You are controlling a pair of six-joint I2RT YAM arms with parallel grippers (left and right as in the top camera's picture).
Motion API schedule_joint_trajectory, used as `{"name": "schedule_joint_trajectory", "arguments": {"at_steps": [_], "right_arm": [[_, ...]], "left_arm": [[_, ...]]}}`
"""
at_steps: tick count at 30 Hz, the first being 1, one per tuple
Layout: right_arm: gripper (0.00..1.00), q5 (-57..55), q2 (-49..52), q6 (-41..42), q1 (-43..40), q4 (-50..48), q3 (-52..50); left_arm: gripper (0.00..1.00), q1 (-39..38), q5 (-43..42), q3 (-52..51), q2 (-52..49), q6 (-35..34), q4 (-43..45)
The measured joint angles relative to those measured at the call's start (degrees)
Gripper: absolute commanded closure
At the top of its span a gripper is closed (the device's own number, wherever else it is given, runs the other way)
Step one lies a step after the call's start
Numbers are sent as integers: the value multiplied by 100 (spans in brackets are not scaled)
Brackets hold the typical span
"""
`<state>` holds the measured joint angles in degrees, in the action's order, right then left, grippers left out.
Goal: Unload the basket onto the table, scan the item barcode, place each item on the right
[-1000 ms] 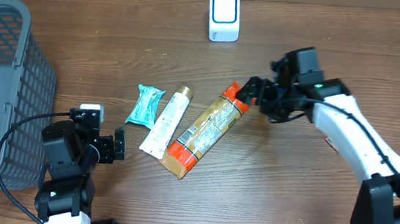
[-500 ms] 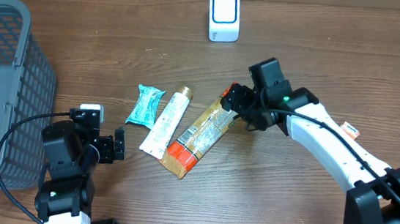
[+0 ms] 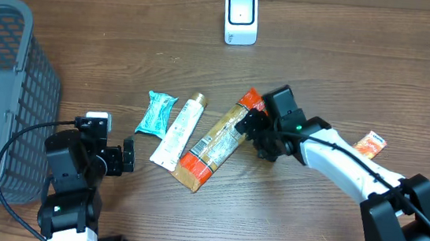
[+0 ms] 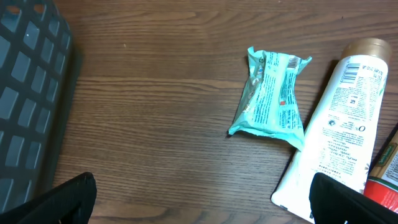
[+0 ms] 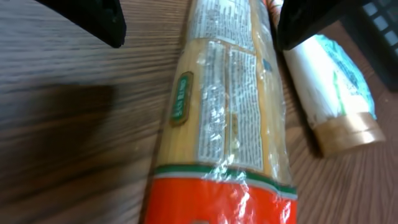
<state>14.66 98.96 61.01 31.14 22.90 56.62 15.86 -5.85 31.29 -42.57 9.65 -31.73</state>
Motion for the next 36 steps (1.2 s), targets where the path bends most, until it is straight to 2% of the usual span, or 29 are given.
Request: {"name": "schedule_joint_trajectory", "arguments": {"at_steps": [7,10,15,17,24,26,30,32,33,36], "right_arm": [[32,46,354,354,299,-640,-184],[39,70,470,470,304,-774,-190],[83,120,634,566,302,-1102,-195],[96,170,640,590,297,-1200,-190],[96,457,656,214,262,-1156,-92],[96,522,660,-4,236,-872,31],[96,645,660,-708,138,424,553],[96,629,675,-1217,39,1856,1178],[96,616,675,-1316,22,2057,1281],[96,280,737,-1886,-68,3930,2212]], "left_arm": [[0,0,0,0,0,0,0],[0,0,2,0,0,0,2],[0,0,0,0,0,0,2],[0,0,0,-2,0,0,2],[0,0,0,-2,0,0,0],[0,0,0,-2,0,0,0],[0,0,0,-2,0,0,0],[0,0,0,-2,0,0,2],[0,0,0,-2,0,0,0],[0,0,0,-2,0,0,2]]}}
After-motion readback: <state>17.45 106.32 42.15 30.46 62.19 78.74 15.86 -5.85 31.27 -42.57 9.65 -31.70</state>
